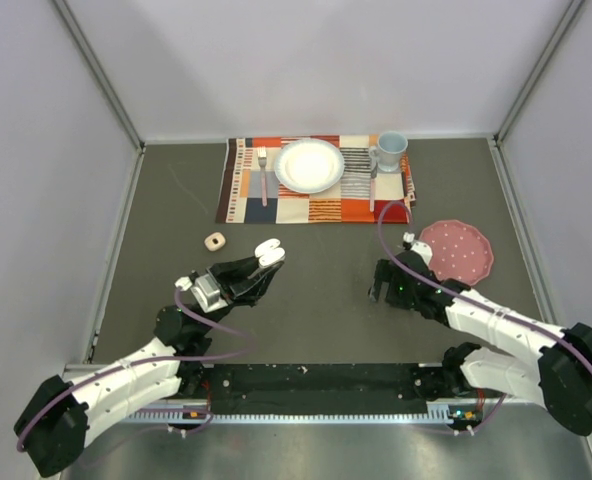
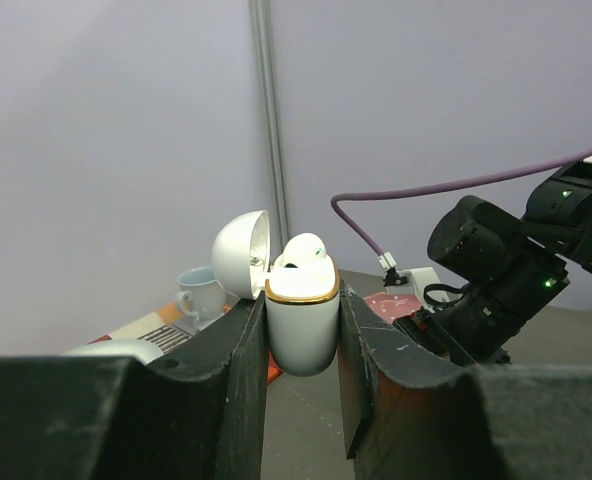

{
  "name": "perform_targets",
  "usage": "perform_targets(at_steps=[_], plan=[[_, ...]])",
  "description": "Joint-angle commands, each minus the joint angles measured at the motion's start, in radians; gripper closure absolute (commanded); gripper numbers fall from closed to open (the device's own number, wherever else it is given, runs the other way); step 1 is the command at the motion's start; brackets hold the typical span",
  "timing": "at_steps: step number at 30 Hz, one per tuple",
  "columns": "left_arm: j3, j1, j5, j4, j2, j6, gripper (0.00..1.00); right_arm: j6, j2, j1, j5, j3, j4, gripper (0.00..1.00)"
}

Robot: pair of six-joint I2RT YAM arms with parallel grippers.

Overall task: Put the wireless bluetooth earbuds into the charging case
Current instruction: Move the left earbud to the center of the board, then pick up the left earbud from the center of the board.

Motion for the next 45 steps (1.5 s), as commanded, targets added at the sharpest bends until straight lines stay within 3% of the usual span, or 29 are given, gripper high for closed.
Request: perform_targets(at_steps=[1,8,20,30,34,45], plan=[[0.006,0.002,-0.012,0.042,0.006,0.006,1.0,0.031,-0.045,-0.009,-0.022,-0.023,0.011,0.08],[0.006,0.0,-0.011,0.048,0.016,-0.005,1.0,0.031,-0.094,-0.007,-0.066,-0.043,0.038,0.17],[0.003,0.0,-0.016,0.042,0.013,-0.005,1.0,0.02,-0.144,-0.007,-0.07,-0.027,0.014,0.25],[0.003,0.0,-0.016,0.047,0.019,-0.005,1.0,0.041,-0.201,-0.006,0.079,0.031,-0.113,0.24],[0.002,0.0,-0.017,0.047,0.019,-0.007,1.0,0.083,-0.169,-0.006,0.176,0.069,-0.179,0.19],[-0.007,0.0,-0.034,0.03,-0.007,-0.002,1.0,0.143,-0.036,-0.006,0.22,0.184,-0.278,0.19]])
